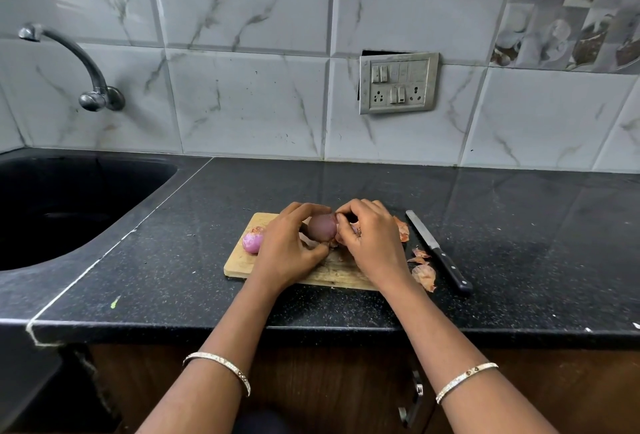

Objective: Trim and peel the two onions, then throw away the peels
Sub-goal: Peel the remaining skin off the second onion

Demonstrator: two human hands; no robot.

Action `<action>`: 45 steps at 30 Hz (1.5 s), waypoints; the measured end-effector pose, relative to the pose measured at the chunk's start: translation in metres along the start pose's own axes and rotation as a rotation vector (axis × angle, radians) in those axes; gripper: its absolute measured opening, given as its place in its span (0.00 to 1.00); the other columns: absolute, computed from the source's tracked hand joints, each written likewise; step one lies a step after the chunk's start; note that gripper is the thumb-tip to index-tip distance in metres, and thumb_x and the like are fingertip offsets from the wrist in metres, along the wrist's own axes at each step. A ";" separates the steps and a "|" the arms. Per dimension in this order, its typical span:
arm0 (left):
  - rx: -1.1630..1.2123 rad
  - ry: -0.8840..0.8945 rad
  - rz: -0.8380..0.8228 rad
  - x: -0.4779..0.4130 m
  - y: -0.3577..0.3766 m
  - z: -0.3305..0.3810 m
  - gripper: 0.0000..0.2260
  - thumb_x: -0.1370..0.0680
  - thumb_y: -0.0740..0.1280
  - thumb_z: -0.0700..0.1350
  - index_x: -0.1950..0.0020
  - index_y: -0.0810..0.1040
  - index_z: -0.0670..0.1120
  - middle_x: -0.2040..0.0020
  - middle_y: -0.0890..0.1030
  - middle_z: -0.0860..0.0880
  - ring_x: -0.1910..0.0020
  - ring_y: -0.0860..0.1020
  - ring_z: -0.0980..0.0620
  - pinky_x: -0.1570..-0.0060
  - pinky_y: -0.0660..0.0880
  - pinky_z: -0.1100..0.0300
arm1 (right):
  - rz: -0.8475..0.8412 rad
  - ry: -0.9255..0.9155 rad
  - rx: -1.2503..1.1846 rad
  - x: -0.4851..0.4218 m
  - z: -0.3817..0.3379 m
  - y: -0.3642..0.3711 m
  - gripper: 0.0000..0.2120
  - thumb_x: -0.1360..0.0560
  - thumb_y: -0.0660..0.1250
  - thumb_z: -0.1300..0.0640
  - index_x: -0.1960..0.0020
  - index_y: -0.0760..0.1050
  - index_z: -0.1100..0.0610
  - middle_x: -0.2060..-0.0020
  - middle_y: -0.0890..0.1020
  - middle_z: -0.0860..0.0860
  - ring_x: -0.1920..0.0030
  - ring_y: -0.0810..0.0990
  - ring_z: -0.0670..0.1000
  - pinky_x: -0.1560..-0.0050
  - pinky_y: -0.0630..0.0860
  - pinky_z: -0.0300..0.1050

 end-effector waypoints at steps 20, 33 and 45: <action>0.056 -0.038 -0.072 0.004 -0.004 0.005 0.34 0.32 0.80 0.41 0.33 0.72 0.63 0.41 0.79 0.60 0.54 0.82 0.63 0.54 0.81 0.57 | -0.020 0.216 -0.043 -0.001 0.009 0.001 0.06 0.20 0.66 0.56 0.50 0.80 0.57 0.53 0.83 0.50 0.50 0.76 0.51 0.54 0.65 0.44; 0.136 -0.077 -0.028 0.000 0.000 -0.002 0.24 0.31 0.78 0.36 0.42 0.76 0.56 0.41 0.80 0.60 0.50 0.83 0.60 0.58 0.77 0.71 | 0.031 0.391 -0.019 0.000 0.014 0.000 0.07 0.21 0.66 0.57 0.49 0.82 0.57 0.51 0.85 0.52 0.49 0.80 0.53 0.49 0.77 0.50; 0.097 -0.086 0.009 0.001 0.001 -0.003 0.24 0.30 0.79 0.41 0.44 0.69 0.54 0.49 0.80 0.59 0.54 0.83 0.57 0.58 0.78 0.59 | 0.216 0.288 0.014 0.002 0.005 -0.007 0.05 0.26 0.74 0.53 0.59 0.82 0.53 0.63 0.83 0.46 0.59 0.78 0.50 0.58 0.70 0.44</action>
Point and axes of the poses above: each hand's wrist, its own x-axis away from the middle knuckle, its own y-axis out of the palm, z = x × y, the point moved 1 cm from there along -x, towards the middle knuckle
